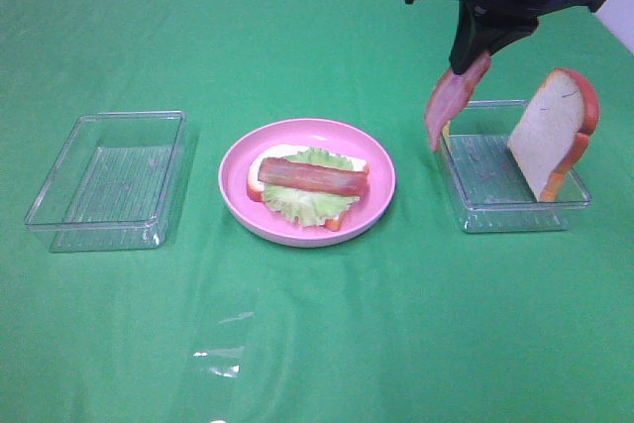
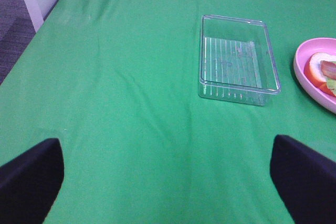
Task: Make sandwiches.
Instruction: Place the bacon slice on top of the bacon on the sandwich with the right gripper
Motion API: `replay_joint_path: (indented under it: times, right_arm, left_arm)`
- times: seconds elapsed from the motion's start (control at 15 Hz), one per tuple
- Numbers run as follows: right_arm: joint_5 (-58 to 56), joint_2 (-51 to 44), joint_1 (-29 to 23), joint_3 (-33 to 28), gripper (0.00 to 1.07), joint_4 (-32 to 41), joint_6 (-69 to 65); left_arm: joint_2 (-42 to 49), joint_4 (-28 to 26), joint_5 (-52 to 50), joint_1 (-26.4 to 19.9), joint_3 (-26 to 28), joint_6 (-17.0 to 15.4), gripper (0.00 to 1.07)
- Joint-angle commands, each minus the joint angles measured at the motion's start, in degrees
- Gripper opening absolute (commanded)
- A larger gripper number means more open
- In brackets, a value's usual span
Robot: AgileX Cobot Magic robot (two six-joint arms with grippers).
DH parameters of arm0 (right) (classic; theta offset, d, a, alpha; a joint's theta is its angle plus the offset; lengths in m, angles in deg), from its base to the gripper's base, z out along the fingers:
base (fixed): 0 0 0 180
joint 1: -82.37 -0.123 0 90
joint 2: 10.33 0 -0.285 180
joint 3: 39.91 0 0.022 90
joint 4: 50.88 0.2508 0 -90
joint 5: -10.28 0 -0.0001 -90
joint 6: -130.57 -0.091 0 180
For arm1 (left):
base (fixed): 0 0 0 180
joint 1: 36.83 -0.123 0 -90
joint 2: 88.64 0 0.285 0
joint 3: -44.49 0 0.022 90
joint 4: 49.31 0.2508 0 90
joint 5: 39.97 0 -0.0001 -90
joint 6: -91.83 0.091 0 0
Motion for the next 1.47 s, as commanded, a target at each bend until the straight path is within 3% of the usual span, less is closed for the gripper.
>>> replay_joint_path:
  times: [0.07,0.2,0.53,0.73,0.87,1.07,1.13,1.27,1.47]
  right_arm:
    - [2.29,1.89,-2.23,0.29,0.0,3.5,1.72]
    - [6.53,6.13,-6.53,1.55,0.0,7.05,1.49]
    - [6.65,15.36,-12.32,13.24,0.0,9.45,0.57]
    - [7.79,20.51,-14.21,20.11,0.0,12.15,0.4]
    - [8.19,22.0,-14.04,21.31,0.0,13.64,0.4]
    - [8.48,24.29,-14.04,21.31,0.0,7.56,0.57]
    - [7.85,25.61,-13.98,21.31,0.0,-1.43,-2.52]
    - [6.65,26.87,-13.98,21.31,0.0,-9.51,-6.88]
    - [4.7,28.88,-13.92,21.31,0.0,-11.97,-7.73]
  left_arm:
    - [0.8,-0.06,-0.11,-0.29,-0.06,-0.23,1.0]
    - [0.8,-0.06,-0.11,-0.29,-0.06,-0.23,1.0]
    - [0.8,-0.06,-0.11,-0.29,-0.06,-0.23,1.0]
    - [0.8,-0.06,-0.11,-0.29,-0.06,-0.23,1.0]
    - [0.8,-0.06,-0.11,-0.29,-0.06,-0.23,1.0]
    - [0.8,-0.06,-0.11,-0.29,-0.06,-0.23,1.0]
    - [0.8,-0.06,-0.11,-0.29,-0.06,-0.23,1.0]
    - [0.8,-0.06,-0.11,-0.29,-0.06,-0.23,1.0]
    - [0.8,-0.06,-0.11,-0.29,-0.06,-0.23,1.0]
